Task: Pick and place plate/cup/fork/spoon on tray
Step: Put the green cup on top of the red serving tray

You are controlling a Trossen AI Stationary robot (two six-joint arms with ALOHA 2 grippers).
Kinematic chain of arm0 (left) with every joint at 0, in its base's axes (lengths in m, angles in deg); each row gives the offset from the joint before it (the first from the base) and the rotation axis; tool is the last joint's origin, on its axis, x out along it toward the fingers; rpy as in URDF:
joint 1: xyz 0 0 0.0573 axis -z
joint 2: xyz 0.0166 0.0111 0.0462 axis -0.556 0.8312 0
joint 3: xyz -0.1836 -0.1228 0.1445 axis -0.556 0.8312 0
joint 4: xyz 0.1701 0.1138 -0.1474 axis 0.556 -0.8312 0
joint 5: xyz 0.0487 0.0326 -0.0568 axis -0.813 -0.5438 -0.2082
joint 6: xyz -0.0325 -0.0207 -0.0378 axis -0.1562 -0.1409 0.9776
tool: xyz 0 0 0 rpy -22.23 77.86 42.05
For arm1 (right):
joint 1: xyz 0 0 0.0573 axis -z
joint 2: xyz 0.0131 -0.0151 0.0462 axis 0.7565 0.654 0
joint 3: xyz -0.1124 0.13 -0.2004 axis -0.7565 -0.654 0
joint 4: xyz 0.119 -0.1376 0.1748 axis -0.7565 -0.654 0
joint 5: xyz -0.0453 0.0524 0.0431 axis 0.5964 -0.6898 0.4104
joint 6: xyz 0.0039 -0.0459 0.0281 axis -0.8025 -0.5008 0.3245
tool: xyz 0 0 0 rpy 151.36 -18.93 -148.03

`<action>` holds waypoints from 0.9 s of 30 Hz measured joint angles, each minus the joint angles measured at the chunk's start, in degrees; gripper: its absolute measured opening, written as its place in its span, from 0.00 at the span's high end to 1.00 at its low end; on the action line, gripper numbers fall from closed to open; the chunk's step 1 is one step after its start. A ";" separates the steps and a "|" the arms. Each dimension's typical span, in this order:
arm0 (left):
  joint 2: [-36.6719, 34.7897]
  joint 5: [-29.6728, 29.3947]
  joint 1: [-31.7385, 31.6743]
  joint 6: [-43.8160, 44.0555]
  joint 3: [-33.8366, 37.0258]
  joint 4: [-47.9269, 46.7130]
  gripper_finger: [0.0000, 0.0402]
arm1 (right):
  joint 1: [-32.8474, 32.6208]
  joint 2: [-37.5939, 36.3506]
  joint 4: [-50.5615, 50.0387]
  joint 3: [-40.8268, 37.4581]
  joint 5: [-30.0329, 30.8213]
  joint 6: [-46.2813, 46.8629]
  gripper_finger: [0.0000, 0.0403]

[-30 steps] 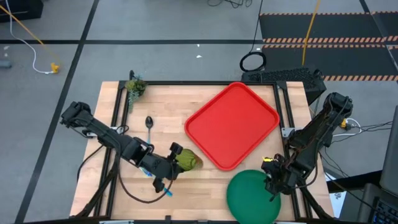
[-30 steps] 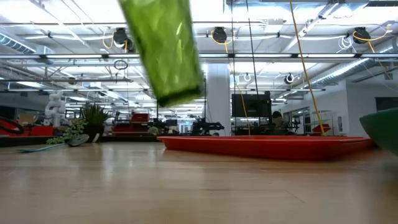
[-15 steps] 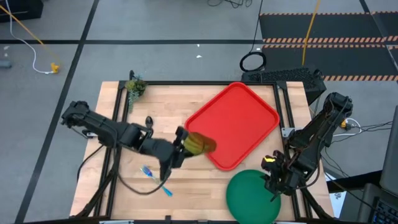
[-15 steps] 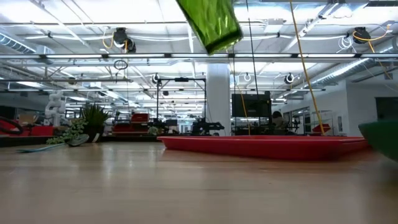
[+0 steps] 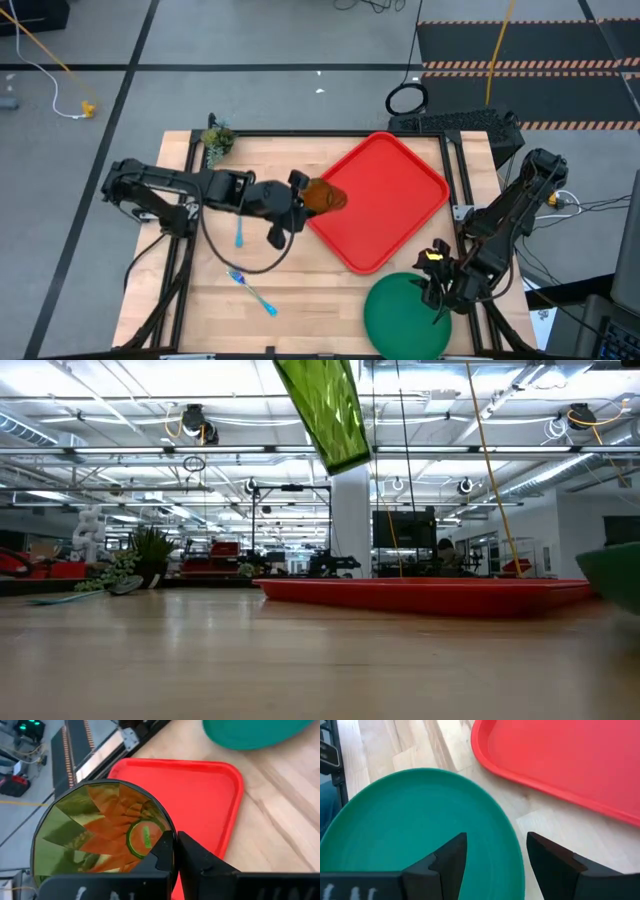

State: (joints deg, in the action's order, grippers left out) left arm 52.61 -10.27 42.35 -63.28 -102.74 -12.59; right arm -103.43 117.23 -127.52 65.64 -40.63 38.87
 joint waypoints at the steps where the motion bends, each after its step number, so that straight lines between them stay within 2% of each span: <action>1: -0.02 0.07 -0.80 0.07 -0.20 -0.17 0.97 | 0.16 0.00 0.00 0.00 0.03 -0.23 0.51; 12: 1.55 5.69 -5.72 5.71 -0.10 -7.42 0.98 | 0.34 0.00 0.44 0.00 0.16 -0.63 0.51; 19: 6.07 7.16 -7.14 3.89 -0.07 -7.83 0.98 | 0.34 0.02 2.55 -0.01 0.24 -1.49 0.51; 22: 7.45 10.49 -8.35 3.28 -0.06 -8.08 0.98 | 0.34 0.02 3.06 -0.02 0.24 -2.38 0.51; 27: 9.91 11.59 -10.26 2.94 -0.06 -9.14 0.96 | 0.34 0.02 2.99 -0.02 0.24 -3.26 0.51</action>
State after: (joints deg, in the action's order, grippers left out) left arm 62.52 1.31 32.09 -60.35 -102.80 -21.73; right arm -103.09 117.25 -124.53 65.62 -40.38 35.62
